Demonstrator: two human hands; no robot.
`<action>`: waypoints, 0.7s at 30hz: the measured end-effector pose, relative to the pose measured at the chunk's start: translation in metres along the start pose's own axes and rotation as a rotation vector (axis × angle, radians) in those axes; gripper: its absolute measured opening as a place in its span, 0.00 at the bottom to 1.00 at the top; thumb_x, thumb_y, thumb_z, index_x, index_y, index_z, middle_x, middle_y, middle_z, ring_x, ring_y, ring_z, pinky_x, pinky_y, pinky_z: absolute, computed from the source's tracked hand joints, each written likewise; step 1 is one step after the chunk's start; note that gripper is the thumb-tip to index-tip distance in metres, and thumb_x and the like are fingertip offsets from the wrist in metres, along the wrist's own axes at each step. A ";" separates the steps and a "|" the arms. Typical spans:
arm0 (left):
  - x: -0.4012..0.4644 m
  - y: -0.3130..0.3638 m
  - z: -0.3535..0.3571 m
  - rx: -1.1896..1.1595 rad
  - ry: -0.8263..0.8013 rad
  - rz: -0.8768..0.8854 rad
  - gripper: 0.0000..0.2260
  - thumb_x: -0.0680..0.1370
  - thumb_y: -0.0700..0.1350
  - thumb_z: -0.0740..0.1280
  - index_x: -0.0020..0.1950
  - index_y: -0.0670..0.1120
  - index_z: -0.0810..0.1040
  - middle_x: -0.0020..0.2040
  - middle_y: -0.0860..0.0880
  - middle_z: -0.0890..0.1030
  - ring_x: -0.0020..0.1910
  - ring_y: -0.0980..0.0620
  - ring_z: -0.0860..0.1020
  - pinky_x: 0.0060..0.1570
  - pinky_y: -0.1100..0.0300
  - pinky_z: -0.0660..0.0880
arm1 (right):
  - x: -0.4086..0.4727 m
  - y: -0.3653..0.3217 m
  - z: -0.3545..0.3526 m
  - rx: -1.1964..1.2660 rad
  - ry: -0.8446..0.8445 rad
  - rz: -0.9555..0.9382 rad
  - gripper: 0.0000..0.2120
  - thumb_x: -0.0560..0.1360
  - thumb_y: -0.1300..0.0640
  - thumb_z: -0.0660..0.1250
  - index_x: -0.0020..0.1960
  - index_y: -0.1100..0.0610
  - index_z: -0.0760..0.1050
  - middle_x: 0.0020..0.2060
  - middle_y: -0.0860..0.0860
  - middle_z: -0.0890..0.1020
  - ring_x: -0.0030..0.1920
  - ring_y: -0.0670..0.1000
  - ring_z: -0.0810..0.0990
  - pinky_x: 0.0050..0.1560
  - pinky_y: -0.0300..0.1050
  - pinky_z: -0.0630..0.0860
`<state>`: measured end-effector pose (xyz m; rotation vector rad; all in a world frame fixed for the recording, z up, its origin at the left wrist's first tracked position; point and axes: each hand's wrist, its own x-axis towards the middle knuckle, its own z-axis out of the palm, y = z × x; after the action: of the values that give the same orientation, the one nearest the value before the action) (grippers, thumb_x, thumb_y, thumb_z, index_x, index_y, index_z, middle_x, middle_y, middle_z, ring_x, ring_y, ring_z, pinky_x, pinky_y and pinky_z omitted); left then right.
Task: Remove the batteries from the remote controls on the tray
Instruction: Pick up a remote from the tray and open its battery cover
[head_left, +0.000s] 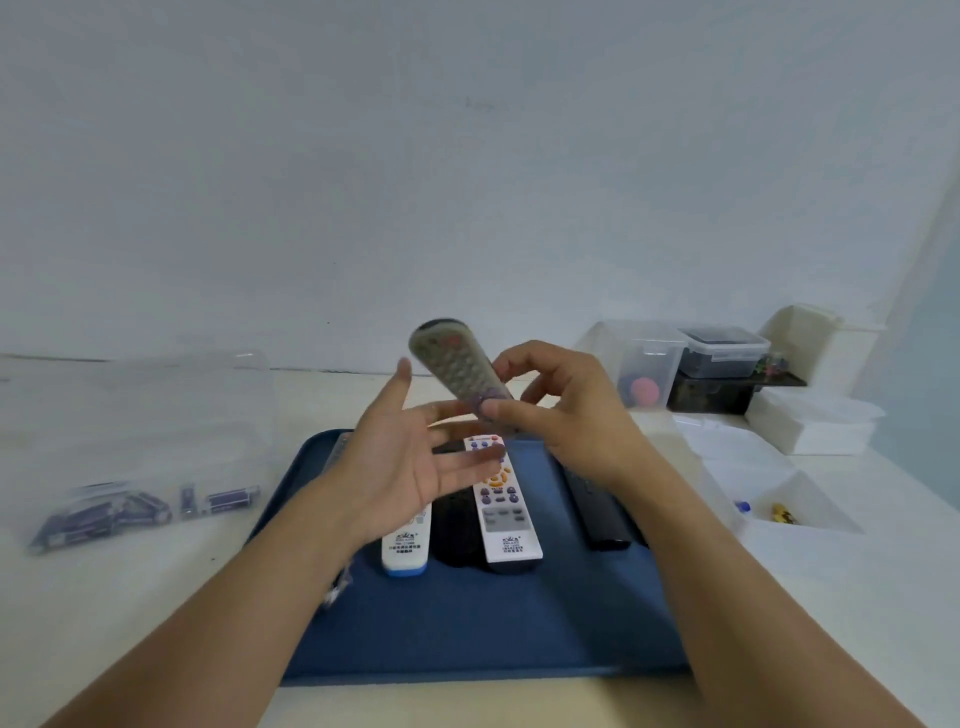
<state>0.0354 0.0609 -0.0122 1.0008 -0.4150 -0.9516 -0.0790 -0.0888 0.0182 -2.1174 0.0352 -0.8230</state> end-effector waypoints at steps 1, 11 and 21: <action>-0.004 0.003 -0.004 -0.073 -0.086 -0.069 0.34 0.81 0.65 0.59 0.68 0.35 0.76 0.64 0.34 0.80 0.62 0.33 0.80 0.62 0.41 0.76 | 0.000 0.001 0.005 -0.087 0.007 -0.064 0.09 0.71 0.62 0.77 0.48 0.52 0.81 0.46 0.44 0.83 0.35 0.45 0.76 0.36 0.36 0.73; -0.011 -0.007 0.012 0.203 -0.096 0.208 0.21 0.82 0.34 0.62 0.71 0.54 0.73 0.64 0.45 0.82 0.48 0.42 0.84 0.48 0.45 0.82 | 0.001 0.009 -0.004 0.057 0.042 0.071 0.28 0.70 0.71 0.70 0.64 0.47 0.77 0.64 0.41 0.78 0.63 0.42 0.76 0.58 0.44 0.79; -0.013 -0.012 0.019 0.502 0.009 0.282 0.13 0.86 0.43 0.58 0.62 0.54 0.79 0.44 0.37 0.82 0.37 0.47 0.83 0.34 0.53 0.80 | 0.001 0.020 0.003 -0.011 -0.049 0.088 0.32 0.70 0.53 0.79 0.71 0.50 0.73 0.64 0.42 0.79 0.65 0.38 0.75 0.63 0.43 0.77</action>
<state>0.0095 0.0597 -0.0119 1.3549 -0.7909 -0.5956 -0.0710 -0.1003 0.0031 -2.1297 0.1068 -0.7196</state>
